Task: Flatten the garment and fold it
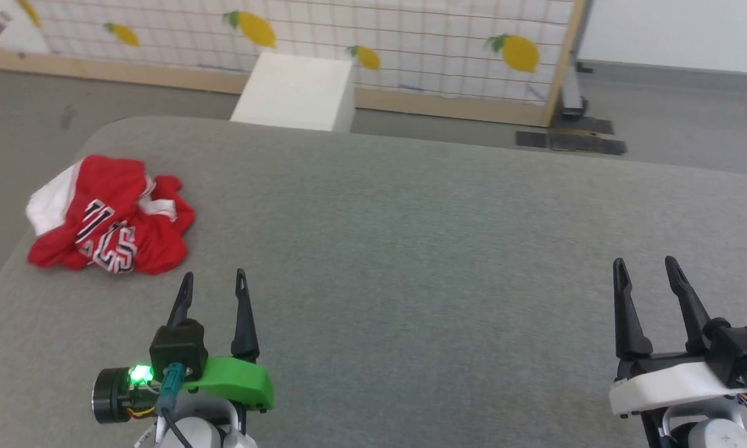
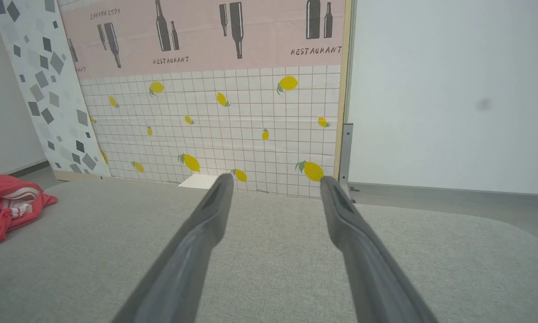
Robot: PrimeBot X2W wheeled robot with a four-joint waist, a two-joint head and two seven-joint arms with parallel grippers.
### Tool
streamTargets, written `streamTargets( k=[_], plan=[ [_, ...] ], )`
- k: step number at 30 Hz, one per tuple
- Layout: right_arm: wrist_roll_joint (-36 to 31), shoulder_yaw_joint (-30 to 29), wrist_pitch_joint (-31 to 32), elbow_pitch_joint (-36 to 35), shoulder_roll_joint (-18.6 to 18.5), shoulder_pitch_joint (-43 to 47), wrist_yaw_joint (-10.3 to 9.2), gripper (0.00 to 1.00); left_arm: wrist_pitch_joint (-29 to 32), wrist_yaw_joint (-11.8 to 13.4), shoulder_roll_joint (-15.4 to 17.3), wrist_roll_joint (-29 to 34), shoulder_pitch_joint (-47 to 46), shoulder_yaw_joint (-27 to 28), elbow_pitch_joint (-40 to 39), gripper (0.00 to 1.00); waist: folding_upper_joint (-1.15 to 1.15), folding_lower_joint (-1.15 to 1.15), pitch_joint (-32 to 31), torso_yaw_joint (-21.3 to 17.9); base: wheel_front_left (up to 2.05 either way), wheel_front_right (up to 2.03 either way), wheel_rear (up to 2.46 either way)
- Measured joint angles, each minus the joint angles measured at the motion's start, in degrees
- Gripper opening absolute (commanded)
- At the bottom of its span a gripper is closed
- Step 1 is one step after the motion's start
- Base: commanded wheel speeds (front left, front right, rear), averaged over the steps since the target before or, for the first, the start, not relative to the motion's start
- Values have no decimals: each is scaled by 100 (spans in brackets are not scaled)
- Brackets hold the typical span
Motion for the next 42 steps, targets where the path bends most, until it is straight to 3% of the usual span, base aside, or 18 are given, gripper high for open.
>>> streamTargets(
  k=[22, 35, 42],
  plan=[
    [0, 60, -1, -23, 5, -10, 0, 100, -4, 27, -2, 19, -51, 218, 71, 100, 0, 0, 95, 1569, 0, 0, 0],
    [-101, 88, -1, -64, 7, -36, 0, 100, -4, 42, -2, -147, -174, 370, 131, 100, 0, 0, 253, 1592, 0, 0, 0],
    [-276, 102, -1, -135, 7, -214, 0, 100, -4, -270, 302, -236, -1199, 820, 895, 100, 0, 0, 509, 1467, 0, 0, 0]
  ],
)
